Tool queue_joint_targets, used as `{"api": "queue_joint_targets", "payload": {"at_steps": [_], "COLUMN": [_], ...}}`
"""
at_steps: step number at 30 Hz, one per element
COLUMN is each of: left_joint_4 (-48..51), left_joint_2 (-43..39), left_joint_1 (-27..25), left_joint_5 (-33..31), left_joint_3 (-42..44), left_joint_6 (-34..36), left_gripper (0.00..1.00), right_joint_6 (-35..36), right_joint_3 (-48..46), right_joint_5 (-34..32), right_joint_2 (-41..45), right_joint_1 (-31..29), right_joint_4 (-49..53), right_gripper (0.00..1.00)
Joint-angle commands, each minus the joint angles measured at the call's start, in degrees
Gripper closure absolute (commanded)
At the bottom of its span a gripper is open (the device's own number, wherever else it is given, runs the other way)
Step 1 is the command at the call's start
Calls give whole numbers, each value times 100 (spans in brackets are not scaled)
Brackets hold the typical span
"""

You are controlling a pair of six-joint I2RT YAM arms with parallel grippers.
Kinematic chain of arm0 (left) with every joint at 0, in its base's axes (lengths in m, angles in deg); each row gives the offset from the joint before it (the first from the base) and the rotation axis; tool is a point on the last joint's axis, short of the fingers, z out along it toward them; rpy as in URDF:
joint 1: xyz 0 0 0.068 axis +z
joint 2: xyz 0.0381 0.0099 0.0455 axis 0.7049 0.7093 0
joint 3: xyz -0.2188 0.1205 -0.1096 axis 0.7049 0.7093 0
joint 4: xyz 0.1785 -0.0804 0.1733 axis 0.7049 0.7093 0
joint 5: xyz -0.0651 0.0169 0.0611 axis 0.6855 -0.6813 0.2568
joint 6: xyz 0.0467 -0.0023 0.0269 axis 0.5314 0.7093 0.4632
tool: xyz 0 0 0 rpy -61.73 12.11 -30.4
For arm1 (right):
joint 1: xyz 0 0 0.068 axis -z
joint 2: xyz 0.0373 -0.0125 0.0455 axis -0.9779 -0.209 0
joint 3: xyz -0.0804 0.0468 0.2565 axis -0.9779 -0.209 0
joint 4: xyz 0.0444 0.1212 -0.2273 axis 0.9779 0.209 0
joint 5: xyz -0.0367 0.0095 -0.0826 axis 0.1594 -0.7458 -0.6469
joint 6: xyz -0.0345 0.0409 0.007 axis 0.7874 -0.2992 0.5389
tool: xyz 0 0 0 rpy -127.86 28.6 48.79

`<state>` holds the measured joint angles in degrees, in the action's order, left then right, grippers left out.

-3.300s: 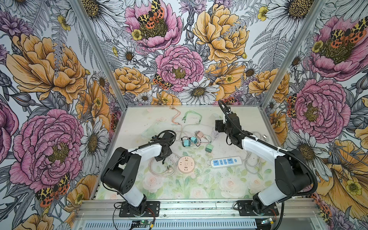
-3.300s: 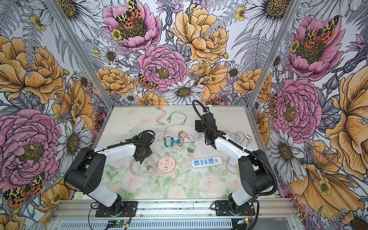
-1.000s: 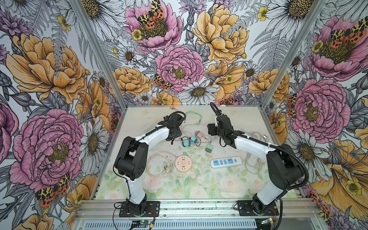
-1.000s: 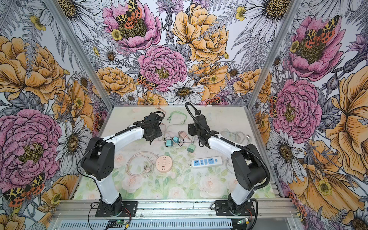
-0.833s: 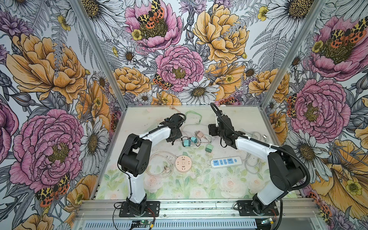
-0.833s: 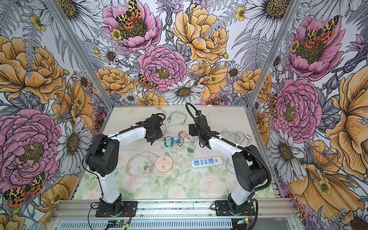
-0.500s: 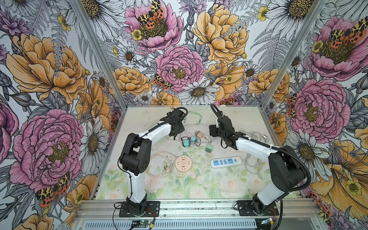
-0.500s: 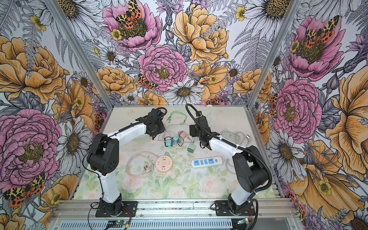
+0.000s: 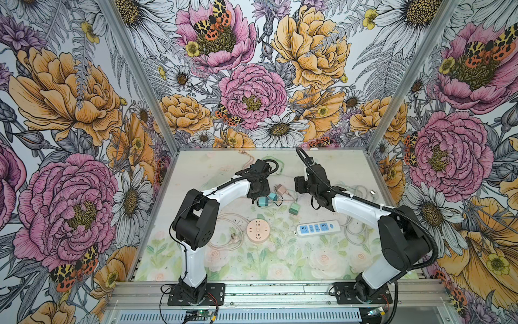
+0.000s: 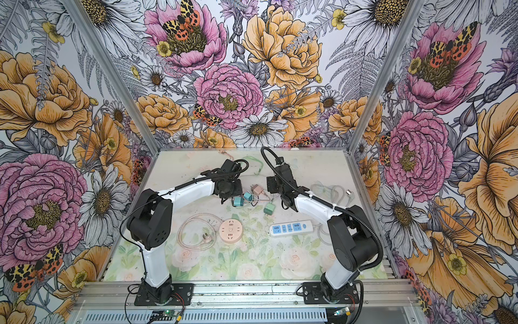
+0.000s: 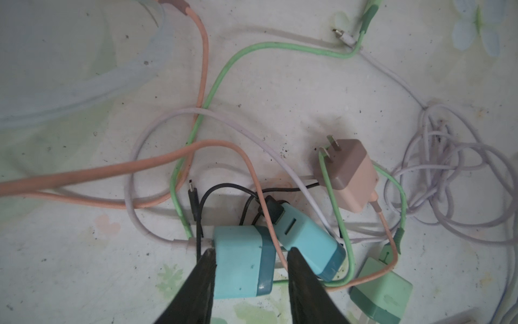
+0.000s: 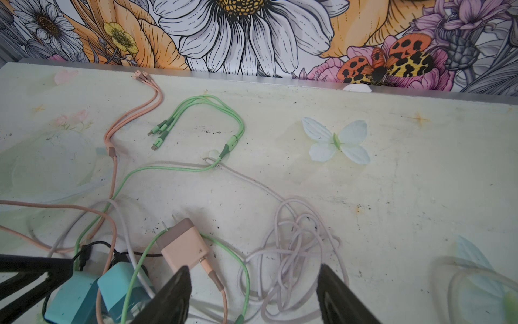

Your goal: Insert the plug

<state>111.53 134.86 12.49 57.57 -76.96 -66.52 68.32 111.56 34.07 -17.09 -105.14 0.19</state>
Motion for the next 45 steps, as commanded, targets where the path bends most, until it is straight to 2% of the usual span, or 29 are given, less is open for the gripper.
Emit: {"api": "queue_joint_targets", "payload": {"at_steps": [1, 15, 24, 28, 39, 45], "left_joint_4": [182, 181, 159, 69, -377, -683], "left_joint_2": [-63, -82, -33, 83, -295, -396], "left_joint_1": [-88, -194, -63, -45, 259, 351], "left_joint_5": [-165, -452, -431, -206, 237, 557], "left_joint_3": [68, 431, 569, 542, 1151, 1416], "left_joint_6": [179, 89, 37, 59, -215, -238], "left_gripper": [54, 52, 62, 70, 71, 75], "right_joint_6": [73, 74, 7, 7, 18, -65], "right_joint_3": [-36, -128, -151, -164, -190, -155], "right_joint_5": [-159, -175, -117, -132, -135, -73], "right_joint_2": [237, 283, 272, 273, 270, 252], "right_joint_1": [-46, -40, -48, -40, -40, -56], "right_joint_4": [-36, -28, -34, -27, -11, -10], "right_gripper": [28, 28, 28, 28, 28, 28]}}
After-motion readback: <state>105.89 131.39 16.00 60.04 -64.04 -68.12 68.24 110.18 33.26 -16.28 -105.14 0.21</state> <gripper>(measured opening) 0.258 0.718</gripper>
